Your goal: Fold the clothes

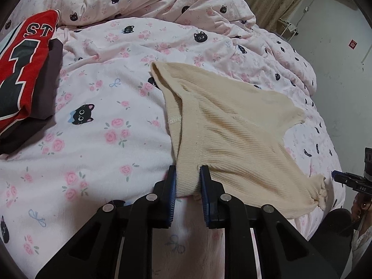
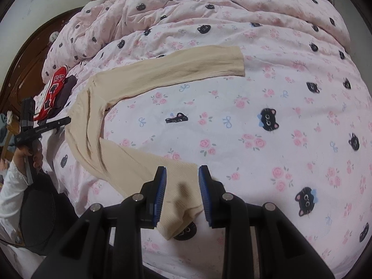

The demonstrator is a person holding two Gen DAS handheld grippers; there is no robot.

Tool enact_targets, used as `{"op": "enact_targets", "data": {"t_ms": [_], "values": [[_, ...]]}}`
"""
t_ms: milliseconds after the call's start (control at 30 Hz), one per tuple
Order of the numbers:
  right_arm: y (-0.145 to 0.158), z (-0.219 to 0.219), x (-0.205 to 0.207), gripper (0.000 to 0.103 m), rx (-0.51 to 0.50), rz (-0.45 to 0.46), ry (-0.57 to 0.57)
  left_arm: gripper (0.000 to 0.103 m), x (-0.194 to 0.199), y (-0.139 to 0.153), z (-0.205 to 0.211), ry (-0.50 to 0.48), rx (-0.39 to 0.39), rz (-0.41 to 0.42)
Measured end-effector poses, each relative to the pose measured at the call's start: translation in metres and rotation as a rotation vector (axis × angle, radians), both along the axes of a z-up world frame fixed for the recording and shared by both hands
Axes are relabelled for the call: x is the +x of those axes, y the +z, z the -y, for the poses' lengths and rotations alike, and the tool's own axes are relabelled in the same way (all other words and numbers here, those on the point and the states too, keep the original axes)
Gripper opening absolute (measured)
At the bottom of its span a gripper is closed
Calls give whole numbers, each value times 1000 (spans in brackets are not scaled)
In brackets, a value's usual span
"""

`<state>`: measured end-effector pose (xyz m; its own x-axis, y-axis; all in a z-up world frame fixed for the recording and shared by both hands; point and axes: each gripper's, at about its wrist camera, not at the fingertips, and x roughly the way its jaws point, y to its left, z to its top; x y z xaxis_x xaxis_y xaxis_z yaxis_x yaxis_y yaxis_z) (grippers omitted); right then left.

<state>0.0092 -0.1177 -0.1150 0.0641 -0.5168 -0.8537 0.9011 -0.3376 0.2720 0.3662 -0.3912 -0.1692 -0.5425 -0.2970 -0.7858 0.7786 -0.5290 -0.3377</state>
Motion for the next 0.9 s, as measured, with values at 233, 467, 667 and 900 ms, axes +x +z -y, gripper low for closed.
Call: {"op": "enact_targets", "data": {"t_ms": [233,467,667,900], "values": [[-10,-11,-12,30,32,48,-31,16,16,5,-3,55,-14,-5],[-14,-7,26,30,93,-37,183,16,23,7,-6,78,-20,3],[-11,-8,60,30,120,-82,318,16,25,6,-8,85,-14,1],[-25,-7,85,30,175,-193,390,16,26,3,-7,86,-3,0]]}}
